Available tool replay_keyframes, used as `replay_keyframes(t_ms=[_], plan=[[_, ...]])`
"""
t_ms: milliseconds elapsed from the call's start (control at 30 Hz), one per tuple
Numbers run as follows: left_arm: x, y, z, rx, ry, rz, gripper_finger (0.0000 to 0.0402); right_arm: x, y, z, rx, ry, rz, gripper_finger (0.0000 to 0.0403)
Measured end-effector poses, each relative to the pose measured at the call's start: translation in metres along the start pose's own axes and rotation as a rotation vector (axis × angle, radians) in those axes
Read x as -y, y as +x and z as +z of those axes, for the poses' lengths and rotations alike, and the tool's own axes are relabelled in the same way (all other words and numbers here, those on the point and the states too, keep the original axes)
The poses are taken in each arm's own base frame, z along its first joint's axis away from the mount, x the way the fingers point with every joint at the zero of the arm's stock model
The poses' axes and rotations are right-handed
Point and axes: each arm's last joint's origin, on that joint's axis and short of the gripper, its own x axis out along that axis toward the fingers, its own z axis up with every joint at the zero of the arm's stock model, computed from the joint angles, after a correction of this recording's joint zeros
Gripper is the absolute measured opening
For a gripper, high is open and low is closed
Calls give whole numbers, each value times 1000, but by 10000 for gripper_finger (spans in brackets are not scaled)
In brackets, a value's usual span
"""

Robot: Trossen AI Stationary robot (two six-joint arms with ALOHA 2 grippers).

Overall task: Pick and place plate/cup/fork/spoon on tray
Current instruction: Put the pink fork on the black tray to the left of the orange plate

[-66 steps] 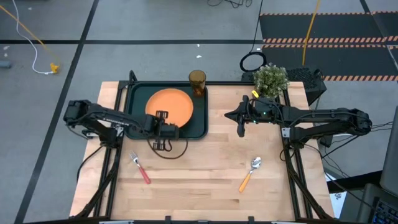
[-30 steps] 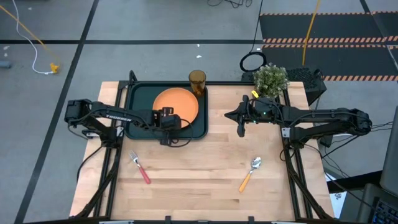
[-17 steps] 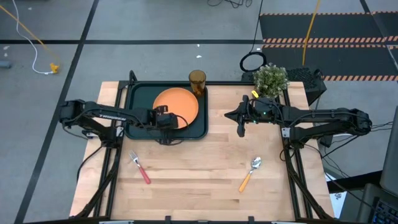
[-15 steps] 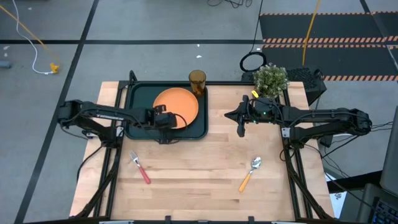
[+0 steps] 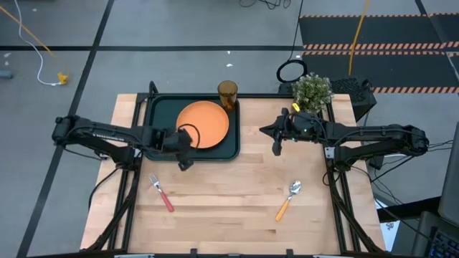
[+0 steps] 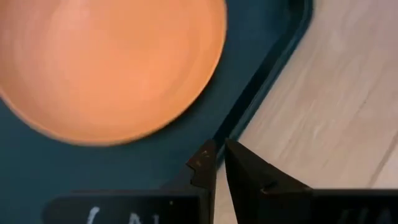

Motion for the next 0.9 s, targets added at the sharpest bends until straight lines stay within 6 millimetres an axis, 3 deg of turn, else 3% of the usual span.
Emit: replay_keyframes(t_ms=[167,533,900], plan=[[1,-2,-10,-56,-143,33,37,3,0,2,20,2,-112,0],[-2,-12,-40,-196,-618,244,37,3,0,3,30,-57,-112,0],[29,-21,-70,-252,-860,242,37,3,0,4,42,-107,-111,0]])
